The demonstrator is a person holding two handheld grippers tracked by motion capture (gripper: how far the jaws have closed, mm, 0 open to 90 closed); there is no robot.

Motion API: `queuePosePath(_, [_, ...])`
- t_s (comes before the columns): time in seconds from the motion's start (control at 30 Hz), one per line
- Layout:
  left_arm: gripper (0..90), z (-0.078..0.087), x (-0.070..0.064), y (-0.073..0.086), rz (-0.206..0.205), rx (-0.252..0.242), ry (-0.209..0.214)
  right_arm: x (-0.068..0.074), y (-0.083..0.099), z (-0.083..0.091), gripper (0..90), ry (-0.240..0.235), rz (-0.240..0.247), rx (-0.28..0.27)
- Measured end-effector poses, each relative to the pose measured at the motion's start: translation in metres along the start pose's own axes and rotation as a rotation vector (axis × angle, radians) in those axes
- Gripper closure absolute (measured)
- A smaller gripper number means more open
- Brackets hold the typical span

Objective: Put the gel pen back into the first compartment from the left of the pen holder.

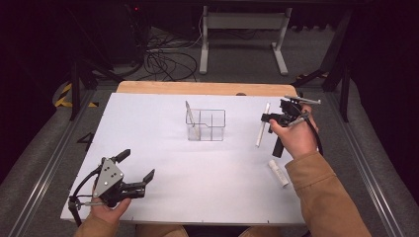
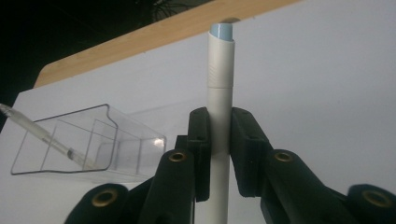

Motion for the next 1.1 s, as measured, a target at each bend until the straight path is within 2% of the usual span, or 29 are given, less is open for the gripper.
queuePosePath(0.37, [7.1,0.000,0.000,0.000,-0.001,0.000,-0.002,0.017,-0.013,0.012,79.4,-0.059,0.152,-0.135])
queuePosePath(0.47, [7.1,0.000,0.000,0.000,-0.002,-0.001,-0.002,0.021,-0.015,0.015,79.4,-0.069,0.171,-0.162])
queuePosePath(0.67, [7.1,0.000,0.000,0.000,-0.001,-0.002,-0.002,0.025,-0.017,0.017,79.4,-0.078,0.195,-0.177])
queuePosePath(0.77, [7.1,0.000,0.000,0.000,-0.002,-0.001,-0.002,0.026,-0.019,0.017,79.3,-0.075,0.238,-0.202])
queuePosePath(0.87, [7.1,0.000,0.000,0.000,-0.001,-0.002,-0.002,0.030,-0.022,0.018,79.3,-0.100,0.273,-0.233])
queuePosePath(1.03, [7.1,0.000,0.000,0.000,-0.001,-0.001,-0.003,0.038,-0.027,0.020,79.3,-0.110,0.358,-0.293])
queuePosePath(1.1, [7.1,0.000,0.000,0.000,-0.001,-0.002,-0.002,0.041,-0.029,0.021,79.3,-0.110,0.374,-0.320])
Point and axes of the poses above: each handheld gripper's, and its own axes: z roughly backward along the jaws, y roughly out of its underside, x roughly to its left, the point moved 8 cm from there along -z, roughly forward along the jaws, and after that the axes turned 11 degrees about z, right-handed, at the moved point
